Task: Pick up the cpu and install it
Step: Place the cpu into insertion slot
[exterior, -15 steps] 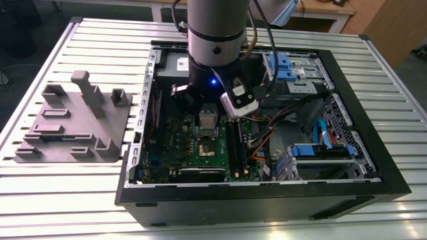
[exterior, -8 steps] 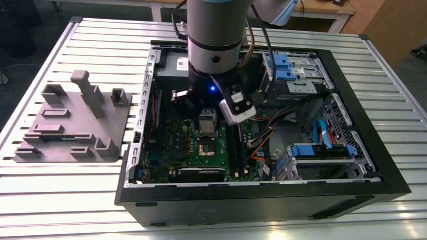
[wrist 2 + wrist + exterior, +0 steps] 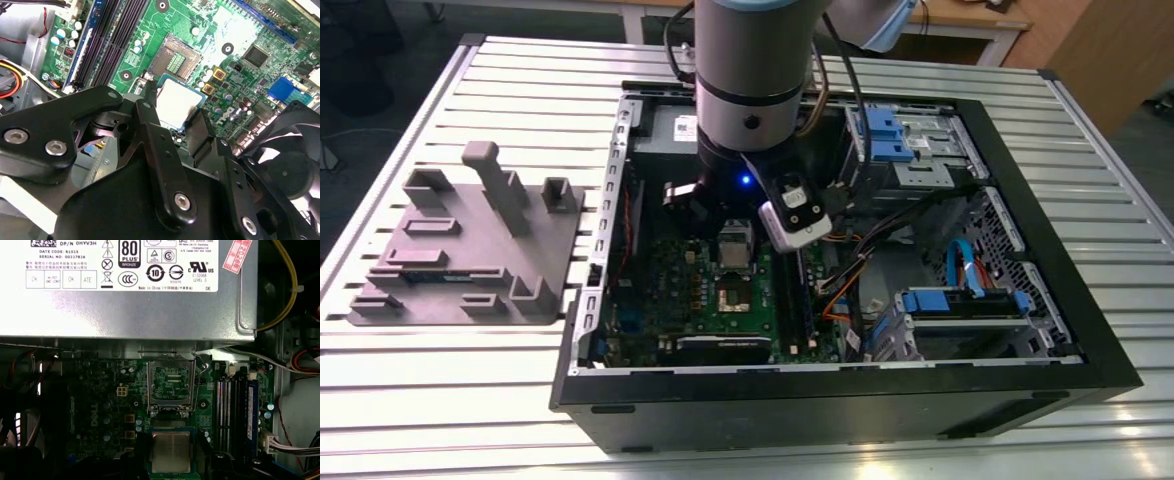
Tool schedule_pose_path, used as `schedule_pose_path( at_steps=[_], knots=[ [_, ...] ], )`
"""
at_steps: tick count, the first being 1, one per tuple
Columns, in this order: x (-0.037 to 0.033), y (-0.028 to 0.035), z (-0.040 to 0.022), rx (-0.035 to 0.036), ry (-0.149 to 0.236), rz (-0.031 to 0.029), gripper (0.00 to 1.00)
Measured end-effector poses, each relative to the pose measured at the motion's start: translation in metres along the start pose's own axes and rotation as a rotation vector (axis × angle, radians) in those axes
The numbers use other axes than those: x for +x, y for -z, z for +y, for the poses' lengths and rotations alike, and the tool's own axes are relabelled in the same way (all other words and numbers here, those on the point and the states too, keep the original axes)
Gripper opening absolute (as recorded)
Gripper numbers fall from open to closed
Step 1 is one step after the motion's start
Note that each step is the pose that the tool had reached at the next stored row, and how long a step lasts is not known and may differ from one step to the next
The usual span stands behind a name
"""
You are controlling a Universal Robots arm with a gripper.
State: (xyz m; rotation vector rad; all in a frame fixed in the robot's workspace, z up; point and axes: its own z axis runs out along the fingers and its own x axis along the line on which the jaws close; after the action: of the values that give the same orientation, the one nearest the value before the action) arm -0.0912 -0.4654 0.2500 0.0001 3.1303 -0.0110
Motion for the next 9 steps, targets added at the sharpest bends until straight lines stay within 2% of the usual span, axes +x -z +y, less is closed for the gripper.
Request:
schedule_pose_path(
  at_steps=[7,9],
  knots=[
    [0.0000,-0.0001,0.0000,0.0000,0.000,0.0000,0.47],
    [-0.0001,-0.0010,-0.0020,-0.0003,0.000,-0.0001,0.47]
  ],
)
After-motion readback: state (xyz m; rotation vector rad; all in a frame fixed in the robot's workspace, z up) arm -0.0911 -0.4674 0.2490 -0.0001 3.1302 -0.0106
